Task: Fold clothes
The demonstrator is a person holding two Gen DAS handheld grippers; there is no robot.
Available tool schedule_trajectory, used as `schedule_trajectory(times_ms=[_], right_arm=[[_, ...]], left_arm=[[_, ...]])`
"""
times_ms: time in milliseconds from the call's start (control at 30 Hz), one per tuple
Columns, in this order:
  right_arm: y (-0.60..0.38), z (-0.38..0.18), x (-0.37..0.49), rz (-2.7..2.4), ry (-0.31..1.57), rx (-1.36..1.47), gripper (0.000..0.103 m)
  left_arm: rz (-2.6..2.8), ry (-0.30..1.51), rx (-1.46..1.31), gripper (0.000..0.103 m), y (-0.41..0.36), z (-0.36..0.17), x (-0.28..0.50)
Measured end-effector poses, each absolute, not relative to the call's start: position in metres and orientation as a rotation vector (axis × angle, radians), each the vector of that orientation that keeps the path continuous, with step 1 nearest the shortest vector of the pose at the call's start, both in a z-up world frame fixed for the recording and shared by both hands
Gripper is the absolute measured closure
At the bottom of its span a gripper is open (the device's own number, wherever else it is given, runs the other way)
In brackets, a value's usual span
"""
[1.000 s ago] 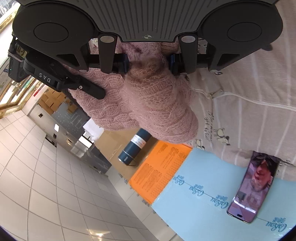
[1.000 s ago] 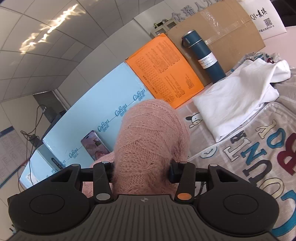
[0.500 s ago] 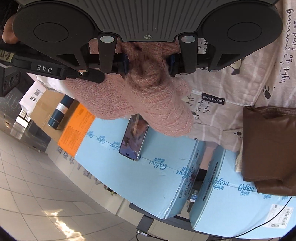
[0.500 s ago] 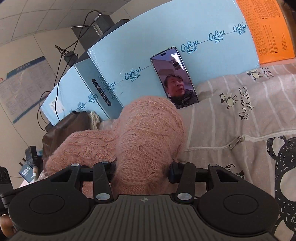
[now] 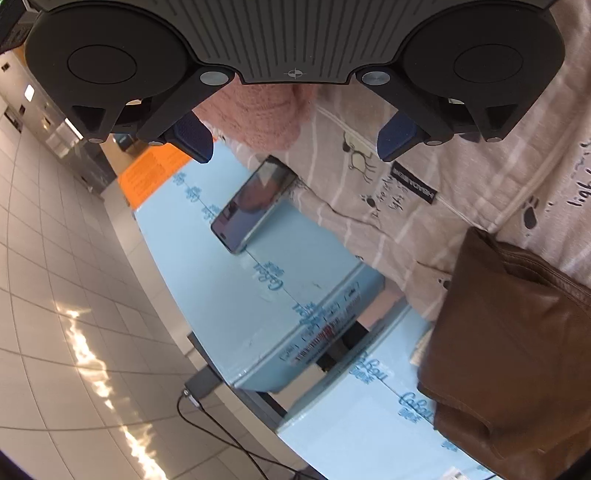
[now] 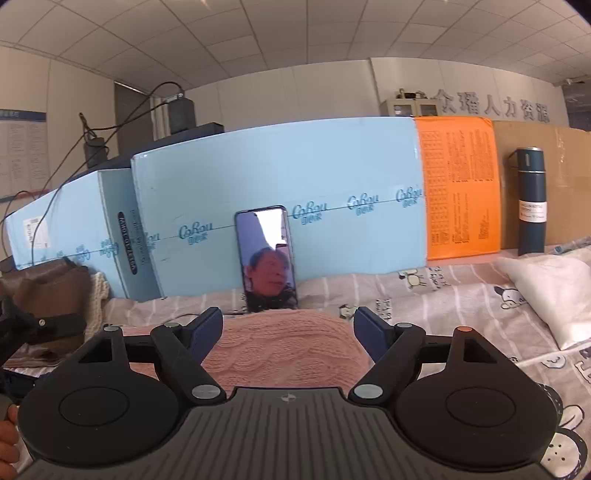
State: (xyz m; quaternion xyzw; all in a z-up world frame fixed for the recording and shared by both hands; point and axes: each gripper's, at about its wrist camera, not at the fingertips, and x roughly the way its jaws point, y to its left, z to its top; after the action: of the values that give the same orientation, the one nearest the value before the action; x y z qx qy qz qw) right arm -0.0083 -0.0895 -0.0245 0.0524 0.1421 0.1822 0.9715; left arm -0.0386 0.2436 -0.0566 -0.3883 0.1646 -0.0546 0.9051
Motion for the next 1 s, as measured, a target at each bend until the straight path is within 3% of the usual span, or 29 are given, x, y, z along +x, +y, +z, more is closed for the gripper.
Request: schedule_trajectory(times_ms=[33,333,433,500,567,633,1000], right_arm=[[-0.080,-0.024,-0.009,0.424,0.306,0.093,0.016],[0.001,-0.048,-0.005,0.655,0.495,-0.077,0.013],[0.003,-0.058,0.005,0.596,0.526,-0.089,0.023],[-0.005,-0.058,0.007,0.580,0.515,-0.067,0.039],[-0.014,-0.056,0.008,0.567,0.499,-0.041,0.065],[-0.023,-0.054,0.008,0.560,0.480,-0.008,0.074],[-0.079,-0.024,-0.012,0.567,0.287,0.178,0.079]], left_arm=[[-0.073,0.344,-0.825,0.006,0.251,-0.058,-0.040],[-0.097,0.462,-1.021,0.006,0.276,-0.079,-0.028],[-0.117,0.474,-1.009,0.006,0.273,-0.079,-0.029],[-0.134,0.476,-1.003,0.006,0.271,-0.080,-0.030],[-0.168,0.479,-0.997,0.006,0.268,-0.081,-0.028],[-0.211,0.482,-0.982,0.006,0.263,-0.081,-0.025],[-0.269,0.589,-0.595,0.007,0.193,-0.075,-0.006]])
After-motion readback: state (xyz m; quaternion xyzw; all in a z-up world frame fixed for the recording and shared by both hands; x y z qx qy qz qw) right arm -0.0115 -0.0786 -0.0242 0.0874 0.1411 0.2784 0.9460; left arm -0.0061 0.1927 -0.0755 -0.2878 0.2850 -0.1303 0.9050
